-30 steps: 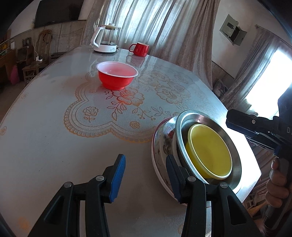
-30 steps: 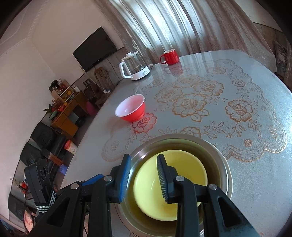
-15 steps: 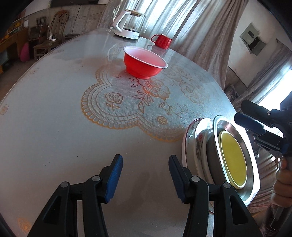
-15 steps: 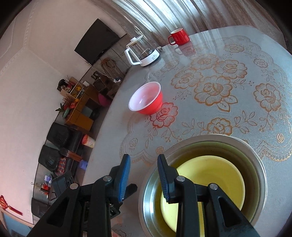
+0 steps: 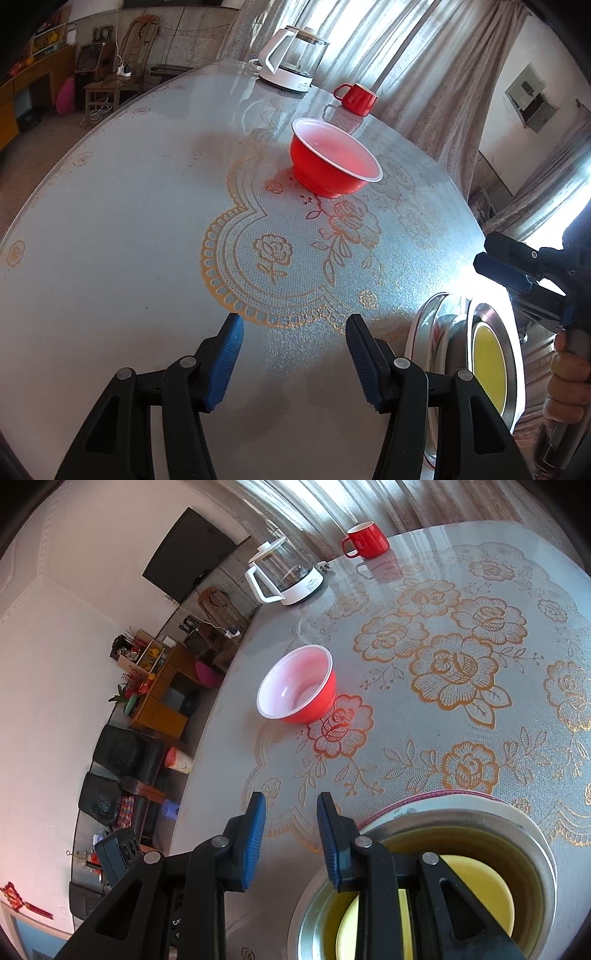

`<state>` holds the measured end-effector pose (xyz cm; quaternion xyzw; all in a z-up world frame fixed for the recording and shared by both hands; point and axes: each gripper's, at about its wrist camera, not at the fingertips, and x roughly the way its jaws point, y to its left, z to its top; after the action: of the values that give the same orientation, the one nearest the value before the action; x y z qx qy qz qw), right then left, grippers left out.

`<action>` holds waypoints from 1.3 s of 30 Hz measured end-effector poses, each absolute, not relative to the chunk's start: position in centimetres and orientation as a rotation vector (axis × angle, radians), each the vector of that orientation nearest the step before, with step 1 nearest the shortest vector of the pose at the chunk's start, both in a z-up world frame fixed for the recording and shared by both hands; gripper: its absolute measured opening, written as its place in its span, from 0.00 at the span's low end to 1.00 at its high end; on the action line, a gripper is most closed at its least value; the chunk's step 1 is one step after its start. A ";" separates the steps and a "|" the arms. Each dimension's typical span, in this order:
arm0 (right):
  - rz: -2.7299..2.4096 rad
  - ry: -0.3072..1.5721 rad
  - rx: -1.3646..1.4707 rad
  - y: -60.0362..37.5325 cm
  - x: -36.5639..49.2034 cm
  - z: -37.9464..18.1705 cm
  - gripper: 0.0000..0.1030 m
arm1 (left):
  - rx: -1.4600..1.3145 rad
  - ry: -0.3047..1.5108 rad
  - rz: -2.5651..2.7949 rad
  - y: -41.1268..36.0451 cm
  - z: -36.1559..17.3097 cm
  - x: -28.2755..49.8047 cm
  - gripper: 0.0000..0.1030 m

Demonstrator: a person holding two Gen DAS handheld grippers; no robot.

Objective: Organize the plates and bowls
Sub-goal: 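Move both grippers over to the red-and-white bowl on the table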

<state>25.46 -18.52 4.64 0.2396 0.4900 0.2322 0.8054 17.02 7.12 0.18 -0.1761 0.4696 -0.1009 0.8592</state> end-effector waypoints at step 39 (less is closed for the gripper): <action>0.352 1.126 0.589 -15.9 39.0 0.4 0.16 | -0.386 0.820 -0.200 7.6 2.7 32.7 0.52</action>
<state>38.99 -15.89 0.42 0.2736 0.5232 0.1635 0.7903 32.75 7.56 2.74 -0.1863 0.3956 -0.0965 0.8942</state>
